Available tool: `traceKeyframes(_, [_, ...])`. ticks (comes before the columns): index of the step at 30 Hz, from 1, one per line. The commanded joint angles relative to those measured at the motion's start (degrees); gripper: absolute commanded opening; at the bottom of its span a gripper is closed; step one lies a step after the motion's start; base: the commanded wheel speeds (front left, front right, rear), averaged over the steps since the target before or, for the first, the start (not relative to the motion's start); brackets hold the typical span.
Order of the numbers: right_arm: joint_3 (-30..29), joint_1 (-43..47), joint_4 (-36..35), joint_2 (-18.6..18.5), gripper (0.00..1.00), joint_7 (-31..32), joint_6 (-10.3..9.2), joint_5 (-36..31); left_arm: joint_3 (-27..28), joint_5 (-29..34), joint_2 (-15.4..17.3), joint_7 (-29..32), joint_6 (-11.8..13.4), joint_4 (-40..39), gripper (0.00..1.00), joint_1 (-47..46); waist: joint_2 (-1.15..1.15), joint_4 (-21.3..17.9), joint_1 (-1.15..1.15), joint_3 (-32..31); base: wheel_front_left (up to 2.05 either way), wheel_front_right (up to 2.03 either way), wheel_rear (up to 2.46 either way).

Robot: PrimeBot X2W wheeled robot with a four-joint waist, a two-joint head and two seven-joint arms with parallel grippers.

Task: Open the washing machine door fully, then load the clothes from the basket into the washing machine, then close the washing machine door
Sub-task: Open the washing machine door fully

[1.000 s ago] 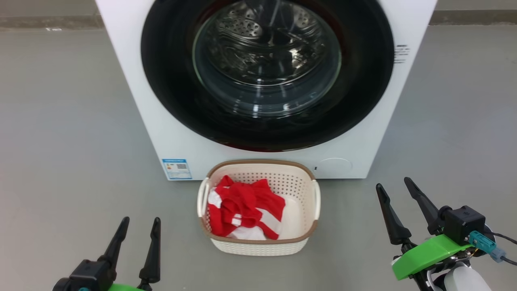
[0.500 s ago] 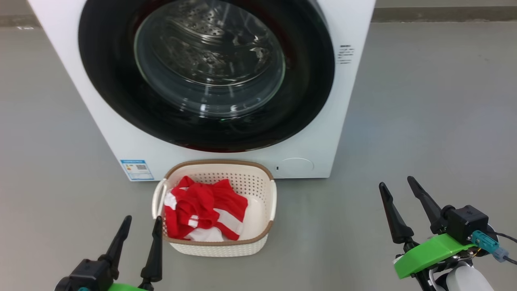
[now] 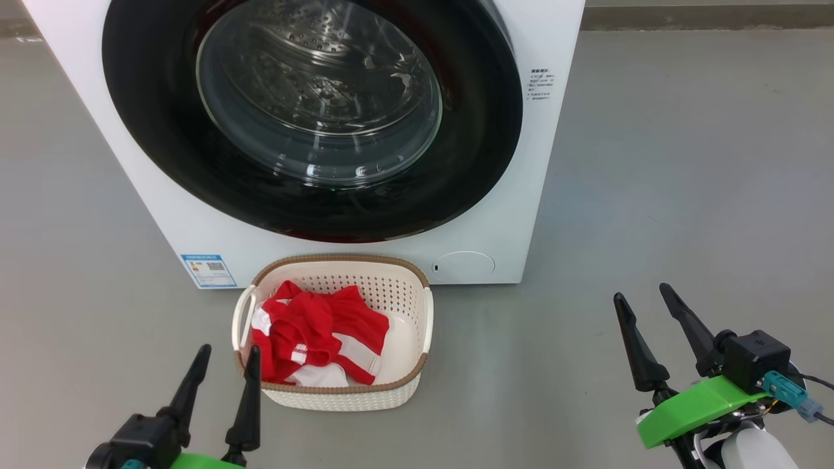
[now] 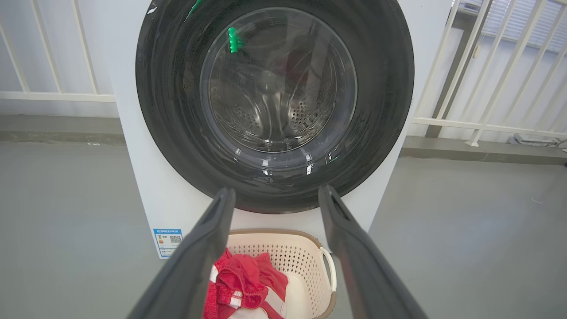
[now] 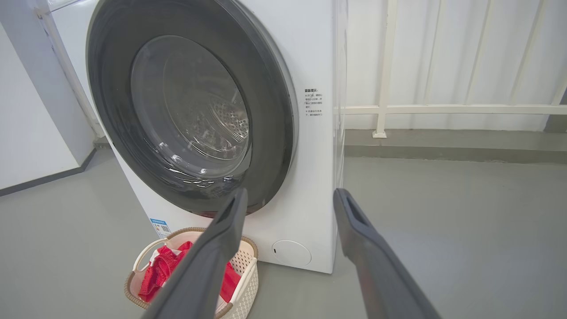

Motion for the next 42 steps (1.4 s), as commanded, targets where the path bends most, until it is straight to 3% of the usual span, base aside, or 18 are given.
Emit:
traceKeyframes(1, [1.2,-2.0,-1.5,-0.3,1.0,-0.7,0.09,0.1,1.9,-0.4,0.9,-0.7,-0.2,-1.1,1.0,-2.6,0.0,0.0,0.0,0.0,0.0,0.0,0.0])
traceKeyframes(42, [-0.8,-5.5,-1.2,-1.1,1.0,-0.7,0.09,2.5,3.8,-0.3,-0.2,-0.7,-0.2,-3.3,1.0,-3.8,0.0,1.8,0.0,3.2,0.0,0.0,0.0])
